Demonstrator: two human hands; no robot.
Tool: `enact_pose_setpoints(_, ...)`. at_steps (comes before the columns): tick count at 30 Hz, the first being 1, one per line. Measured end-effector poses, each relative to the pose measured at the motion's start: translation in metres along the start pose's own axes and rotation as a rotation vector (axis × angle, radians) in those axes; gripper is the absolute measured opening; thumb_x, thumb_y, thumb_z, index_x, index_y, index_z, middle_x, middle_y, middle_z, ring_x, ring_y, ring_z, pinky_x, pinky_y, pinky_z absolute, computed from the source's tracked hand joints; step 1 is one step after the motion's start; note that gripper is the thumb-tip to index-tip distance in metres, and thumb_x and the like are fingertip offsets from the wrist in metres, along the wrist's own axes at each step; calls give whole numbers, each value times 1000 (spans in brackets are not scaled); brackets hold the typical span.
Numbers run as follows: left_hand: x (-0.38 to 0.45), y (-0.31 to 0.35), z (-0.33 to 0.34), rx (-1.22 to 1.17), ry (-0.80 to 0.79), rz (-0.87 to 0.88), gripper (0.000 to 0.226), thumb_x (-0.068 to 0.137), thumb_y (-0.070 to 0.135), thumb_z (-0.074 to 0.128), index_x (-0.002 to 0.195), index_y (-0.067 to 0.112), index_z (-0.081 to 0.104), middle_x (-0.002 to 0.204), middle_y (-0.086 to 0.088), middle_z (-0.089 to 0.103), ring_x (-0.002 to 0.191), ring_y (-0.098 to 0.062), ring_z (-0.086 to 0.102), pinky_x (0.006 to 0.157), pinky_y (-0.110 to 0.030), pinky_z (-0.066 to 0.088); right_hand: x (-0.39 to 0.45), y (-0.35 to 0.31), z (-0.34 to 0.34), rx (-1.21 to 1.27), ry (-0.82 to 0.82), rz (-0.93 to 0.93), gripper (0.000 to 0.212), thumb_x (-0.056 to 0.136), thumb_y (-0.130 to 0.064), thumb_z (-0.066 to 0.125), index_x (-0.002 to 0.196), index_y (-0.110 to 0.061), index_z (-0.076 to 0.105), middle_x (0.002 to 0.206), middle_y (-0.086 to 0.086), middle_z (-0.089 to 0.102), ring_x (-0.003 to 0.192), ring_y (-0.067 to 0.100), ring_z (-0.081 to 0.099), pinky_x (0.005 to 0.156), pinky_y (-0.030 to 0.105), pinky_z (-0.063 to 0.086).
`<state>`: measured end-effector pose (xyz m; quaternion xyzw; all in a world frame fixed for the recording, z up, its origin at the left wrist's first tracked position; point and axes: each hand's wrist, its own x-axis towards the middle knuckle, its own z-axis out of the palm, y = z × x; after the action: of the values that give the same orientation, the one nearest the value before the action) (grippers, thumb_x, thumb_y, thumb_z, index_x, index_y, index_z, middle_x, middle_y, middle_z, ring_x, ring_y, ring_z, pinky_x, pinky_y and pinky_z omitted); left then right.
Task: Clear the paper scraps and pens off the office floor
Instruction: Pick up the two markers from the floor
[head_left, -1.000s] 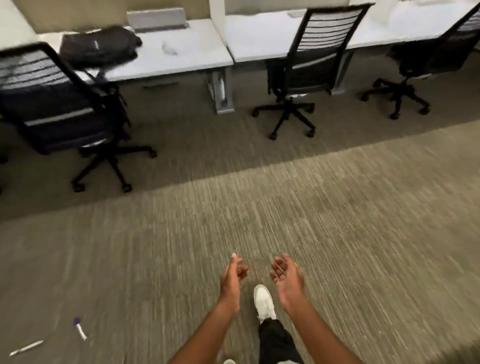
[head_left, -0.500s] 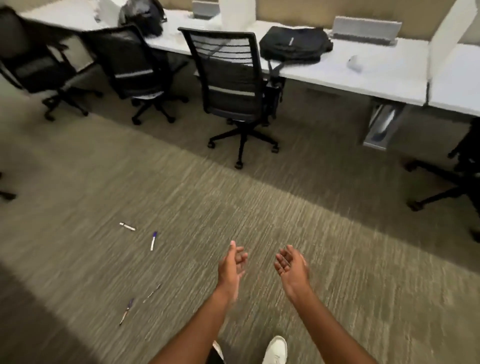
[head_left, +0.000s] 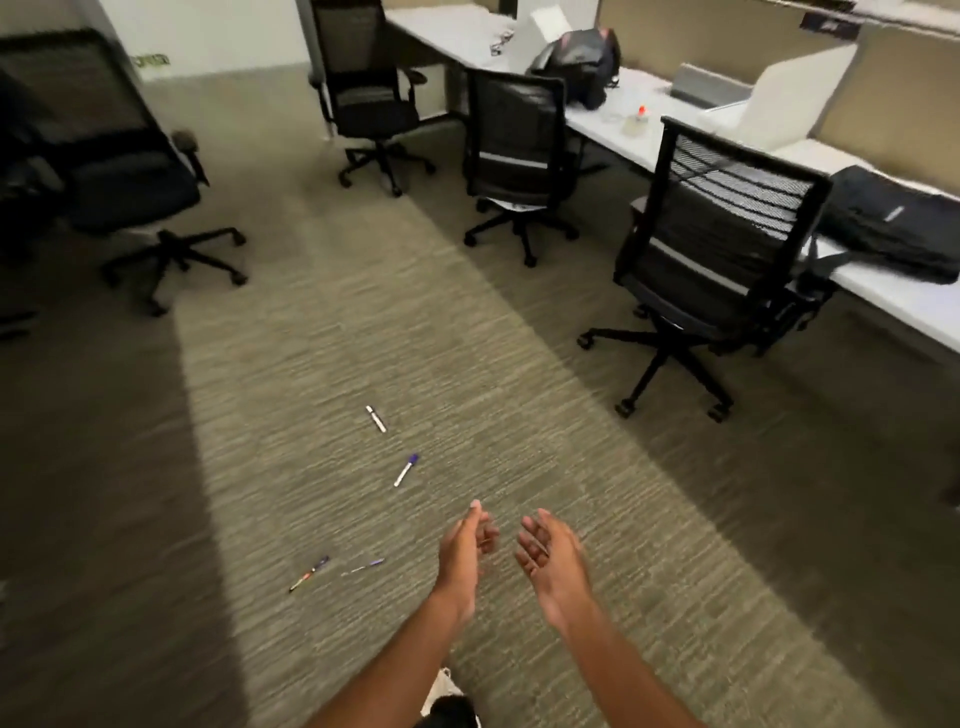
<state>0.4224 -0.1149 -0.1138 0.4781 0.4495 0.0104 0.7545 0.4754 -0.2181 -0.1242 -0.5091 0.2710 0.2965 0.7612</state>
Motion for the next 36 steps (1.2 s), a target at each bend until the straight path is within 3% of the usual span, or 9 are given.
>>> enact_pose_setpoints(8, 75, 66, -60, -82, 63, -35, 34, 95, 42, 52, 103, 13, 68, 91, -8, 70, 87, -21, 60, 80, -37, 42, 60, 9, 114, -160, -10, 21, 18, 94, -24, 58, 106, -12, 63, 94, 6, 66, 81, 19, 63, 66, 31, 51)
enact_pose_setpoints(18, 140, 138, -141, -250, 205, -40, 30, 97, 36, 51, 108, 11, 63, 90, -9, 65, 82, -20, 56, 82, -36, 37, 109, 20, 244, -291, -121, 104, 6, 97, -20, 54, 98, -18, 60, 88, 3, 64, 77, 18, 60, 67, 31, 46)
enact_pose_setpoints(21, 160, 149, -156, -264, 228, -52, 34, 96, 40, 50, 108, 12, 65, 98, -10, 68, 92, -23, 58, 85, -39, 39, 122, 17, 271, -327, -132, 133, 6, 96, -18, 56, 92, -17, 61, 84, 3, 64, 74, 18, 59, 64, 30, 45)
enact_pose_setpoints(25, 198, 169, -161, -288, 251, -88, 36, 95, 44, 51, 110, 14, 65, 101, -8, 71, 95, -24, 61, 88, -41, 41, 151, 5, 307, -368, -116, 148, 6, 94, -15, 58, 94, -13, 63, 82, 5, 65, 71, 18, 60, 64, 31, 46)
enact_pose_setpoints(29, 247, 195, -152, -291, 282, -93, 34, 94, 45, 51, 100, 15, 64, 95, -7, 70, 80, -19, 58, 71, -35, 39, 195, -12, 340, -408, -128, 180, 8, 95, -13, 56, 94, -11, 63, 81, 5, 65, 73, 19, 60, 65, 32, 46)
enact_pose_setpoints(33, 303, 228, -144, -290, 339, -129, 39, 95, 45, 50, 109, 12, 66, 99, -8, 71, 84, -20, 62, 71, -34, 43, 255, -39, 382, -425, -150, 225, 9, 96, -13, 55, 89, -12, 61, 80, 5, 63, 70, 17, 58, 63, 30, 43)
enact_pose_setpoints(36, 340, 259, -136, -241, 392, -151, 37, 95, 43, 50, 108, 12, 66, 98, -8, 72, 86, -21, 63, 72, -34, 45, 299, -63, 413, -428, -165, 268, 8, 97, -14, 53, 97, -10, 60, 81, 5, 62, 70, 16, 57, 63, 29, 43)
